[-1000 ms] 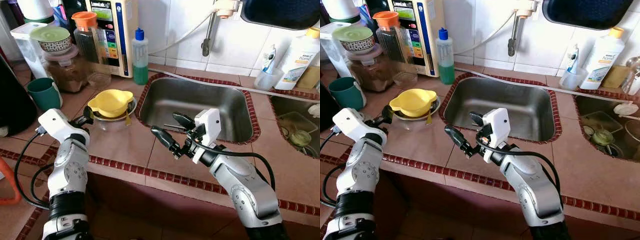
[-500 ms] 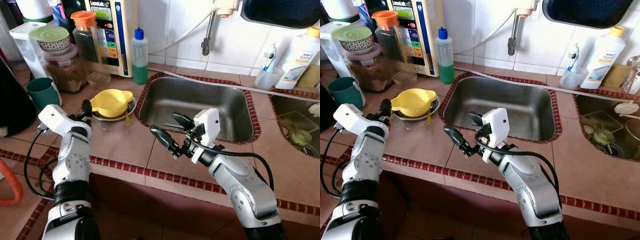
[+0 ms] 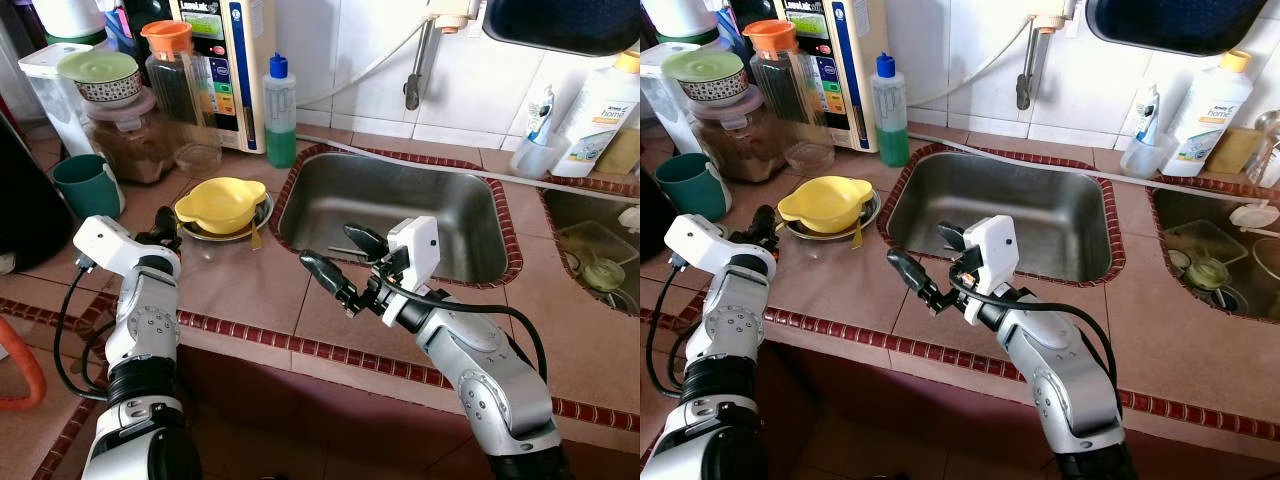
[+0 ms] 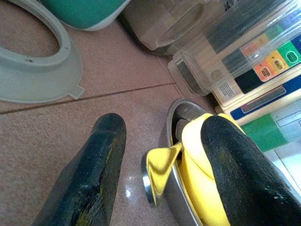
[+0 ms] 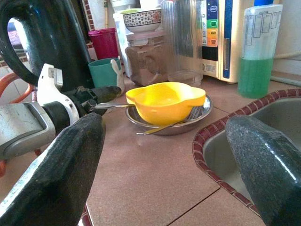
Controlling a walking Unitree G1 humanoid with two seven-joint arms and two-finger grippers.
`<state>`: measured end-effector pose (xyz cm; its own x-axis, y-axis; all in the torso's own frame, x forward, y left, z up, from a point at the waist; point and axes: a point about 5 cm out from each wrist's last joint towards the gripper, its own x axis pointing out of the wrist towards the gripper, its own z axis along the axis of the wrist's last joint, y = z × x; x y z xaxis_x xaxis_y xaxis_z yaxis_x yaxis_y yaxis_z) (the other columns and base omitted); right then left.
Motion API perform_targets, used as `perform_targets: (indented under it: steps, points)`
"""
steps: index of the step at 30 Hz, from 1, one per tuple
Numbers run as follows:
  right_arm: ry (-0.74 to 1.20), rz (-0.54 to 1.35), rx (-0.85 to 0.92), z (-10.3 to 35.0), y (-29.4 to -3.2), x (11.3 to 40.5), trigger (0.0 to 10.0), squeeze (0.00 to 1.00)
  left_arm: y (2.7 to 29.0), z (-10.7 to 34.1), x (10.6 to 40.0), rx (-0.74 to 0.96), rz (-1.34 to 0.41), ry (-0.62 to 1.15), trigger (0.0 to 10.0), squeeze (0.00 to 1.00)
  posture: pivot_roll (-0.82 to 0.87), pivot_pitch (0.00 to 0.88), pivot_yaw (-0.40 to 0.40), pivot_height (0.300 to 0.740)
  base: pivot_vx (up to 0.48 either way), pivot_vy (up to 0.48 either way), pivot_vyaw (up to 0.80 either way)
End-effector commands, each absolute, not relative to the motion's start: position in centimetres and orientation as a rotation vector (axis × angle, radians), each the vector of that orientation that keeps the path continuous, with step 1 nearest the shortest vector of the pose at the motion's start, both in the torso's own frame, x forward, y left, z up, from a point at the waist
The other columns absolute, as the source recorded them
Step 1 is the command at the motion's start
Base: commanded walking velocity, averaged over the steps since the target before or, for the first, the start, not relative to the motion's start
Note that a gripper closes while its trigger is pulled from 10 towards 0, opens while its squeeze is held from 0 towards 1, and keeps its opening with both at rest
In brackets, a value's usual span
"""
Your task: Kitchen organization
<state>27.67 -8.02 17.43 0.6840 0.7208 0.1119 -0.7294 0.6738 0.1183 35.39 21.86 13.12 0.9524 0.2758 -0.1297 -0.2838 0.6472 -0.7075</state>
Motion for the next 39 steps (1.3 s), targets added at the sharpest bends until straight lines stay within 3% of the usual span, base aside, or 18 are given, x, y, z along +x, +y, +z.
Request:
perform_targets:
  steps: [1, 7, 8, 39]
  points:
    - [-0.063, 0.813, 0.156, 17.58, -8.03, 27.84, 10.0, 0.0, 21.43, 13.78, 35.85, -0.802, 0.305, 0.004, 10.0, 0.0, 0.01, 0.049, 0.026, 0.74, 0.0, 0.0, 0.0]
    - [-0.064, 0.815, 0.157, 17.59, -7.99, 27.83, 10.0, 0.0, 21.11, 13.4, 35.8, -0.805, 0.309, 0.007, 9.6, 0.0, 0.01, 0.049, 0.025, 0.74, 0.0, 0.0, 0.0]
    - [-0.064, 0.815, 0.157, 17.6, -7.97, 27.86, 10.0, 0.0, 21.14, 13.38, 35.82, -0.809, 0.312, 0.005, 0.0, 0.0, 0.01, 0.05, 0.025, 0.74, 0.0, 0.0, 0.0]
    - [-0.058, 0.808, 0.168, 17.47, -7.95, 27.97, 10.0, 0.0, 21.96, 13.66, 36.09, -0.818, 0.339, -0.016, 0.0, 0.0, 0.02, 0.046, 0.028, 0.74, 0.0, 0.0, 0.0]
